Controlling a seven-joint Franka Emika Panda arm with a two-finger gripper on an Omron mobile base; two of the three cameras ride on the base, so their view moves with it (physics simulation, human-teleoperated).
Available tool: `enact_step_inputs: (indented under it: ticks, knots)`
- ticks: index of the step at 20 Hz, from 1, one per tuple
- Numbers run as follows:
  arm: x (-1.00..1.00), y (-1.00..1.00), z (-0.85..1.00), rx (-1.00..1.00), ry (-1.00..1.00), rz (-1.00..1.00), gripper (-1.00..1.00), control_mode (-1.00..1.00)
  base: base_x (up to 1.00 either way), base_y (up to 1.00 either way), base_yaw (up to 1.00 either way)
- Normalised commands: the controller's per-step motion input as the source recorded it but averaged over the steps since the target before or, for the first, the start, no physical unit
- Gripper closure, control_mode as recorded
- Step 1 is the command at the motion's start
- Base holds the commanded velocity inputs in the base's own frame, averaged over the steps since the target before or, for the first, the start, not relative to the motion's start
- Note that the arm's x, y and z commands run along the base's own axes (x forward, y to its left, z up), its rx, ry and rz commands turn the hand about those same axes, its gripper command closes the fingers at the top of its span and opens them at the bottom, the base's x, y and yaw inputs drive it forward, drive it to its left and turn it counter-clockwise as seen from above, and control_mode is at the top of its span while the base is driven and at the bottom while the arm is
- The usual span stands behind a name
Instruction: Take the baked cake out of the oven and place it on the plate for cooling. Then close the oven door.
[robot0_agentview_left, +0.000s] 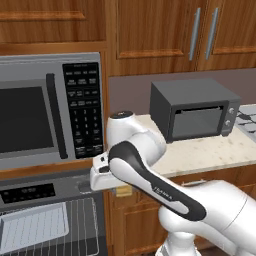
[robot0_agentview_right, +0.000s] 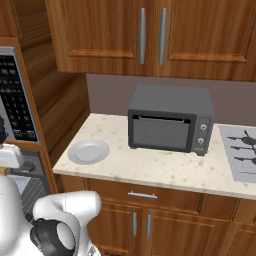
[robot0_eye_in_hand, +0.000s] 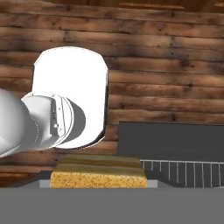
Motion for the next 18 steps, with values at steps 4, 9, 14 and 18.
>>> enact_step_inputs:
  ticks: [4, 9, 14, 18]
  knots:
    - [0.01, -0.5, 0.09, 0.0, -0.2, 0.0, 1.0, -1.0, 0.0, 0.0, 0.0]
    - [0.08, -0.51, 0.11, 0.0, -0.12, 0.0, 1.0, -1.0, 0.0, 0.0, 0.0]
    - [0.16, -0.51, 0.11, 0.01, 0.0, 0.0, 1.0, -1.0, 0.0, 0.0, 0.0]
    - [0.21, -0.51, 0.14, 0.07, 0.02, 0.05, 1.0, -1.0, 0.0, 0.0, 0.0]
